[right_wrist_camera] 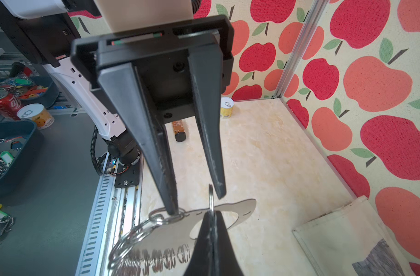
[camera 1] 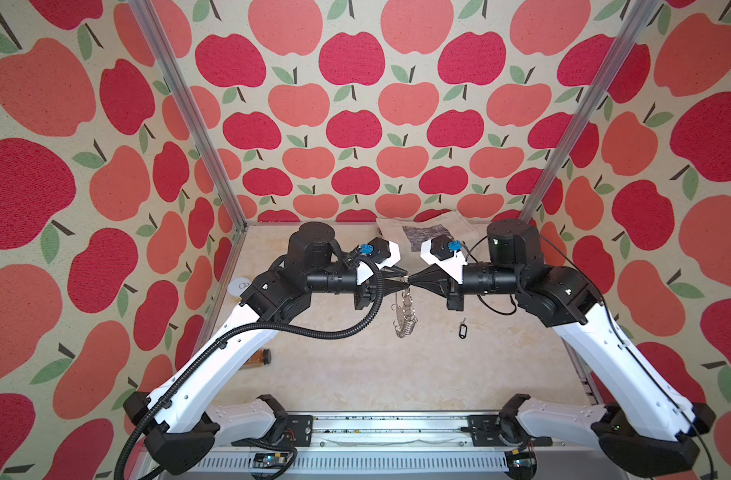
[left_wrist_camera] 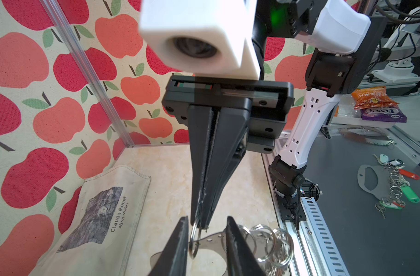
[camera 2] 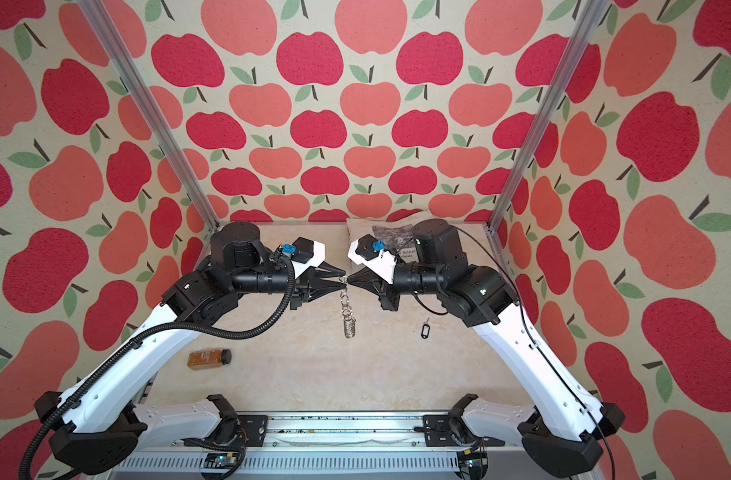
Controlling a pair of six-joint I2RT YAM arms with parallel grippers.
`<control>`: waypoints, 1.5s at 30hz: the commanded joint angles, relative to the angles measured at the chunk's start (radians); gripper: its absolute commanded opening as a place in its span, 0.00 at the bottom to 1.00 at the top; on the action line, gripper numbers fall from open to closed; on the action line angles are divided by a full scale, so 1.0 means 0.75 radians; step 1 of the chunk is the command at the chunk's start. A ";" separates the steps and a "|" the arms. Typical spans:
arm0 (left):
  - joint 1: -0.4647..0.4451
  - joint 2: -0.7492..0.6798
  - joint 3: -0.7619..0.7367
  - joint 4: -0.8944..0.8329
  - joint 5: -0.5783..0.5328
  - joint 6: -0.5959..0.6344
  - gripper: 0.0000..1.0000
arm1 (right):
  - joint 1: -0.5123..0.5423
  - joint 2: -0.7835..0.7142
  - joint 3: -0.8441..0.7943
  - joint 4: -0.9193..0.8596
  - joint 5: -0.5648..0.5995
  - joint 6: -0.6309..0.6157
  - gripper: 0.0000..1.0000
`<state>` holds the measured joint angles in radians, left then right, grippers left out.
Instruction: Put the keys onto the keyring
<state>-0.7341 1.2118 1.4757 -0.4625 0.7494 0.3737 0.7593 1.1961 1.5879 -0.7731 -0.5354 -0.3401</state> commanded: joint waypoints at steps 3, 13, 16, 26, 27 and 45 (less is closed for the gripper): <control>-0.028 0.027 0.076 -0.093 -0.057 0.070 0.21 | 0.014 -0.002 0.060 -0.024 0.017 -0.029 0.00; -0.063 0.042 0.086 -0.115 -0.140 0.101 0.15 | 0.021 -0.014 0.068 -0.024 0.016 -0.030 0.00; -0.064 0.044 0.086 -0.121 -0.156 0.100 0.12 | 0.022 -0.020 0.065 -0.024 0.018 -0.033 0.00; -0.068 0.027 0.059 -0.065 -0.179 0.064 0.00 | 0.025 -0.035 0.038 0.005 0.005 -0.018 0.00; -0.065 0.013 0.038 -0.022 -0.184 0.043 0.00 | 0.025 -0.040 0.028 0.015 0.011 -0.017 0.05; 0.171 -0.104 -0.323 1.042 0.327 -0.647 0.00 | -0.022 -0.153 -0.121 0.214 -0.027 0.078 0.52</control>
<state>-0.6113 1.1324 1.2304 0.1768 0.9012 -0.0330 0.7586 1.1145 1.5082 -0.6613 -0.5137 -0.3092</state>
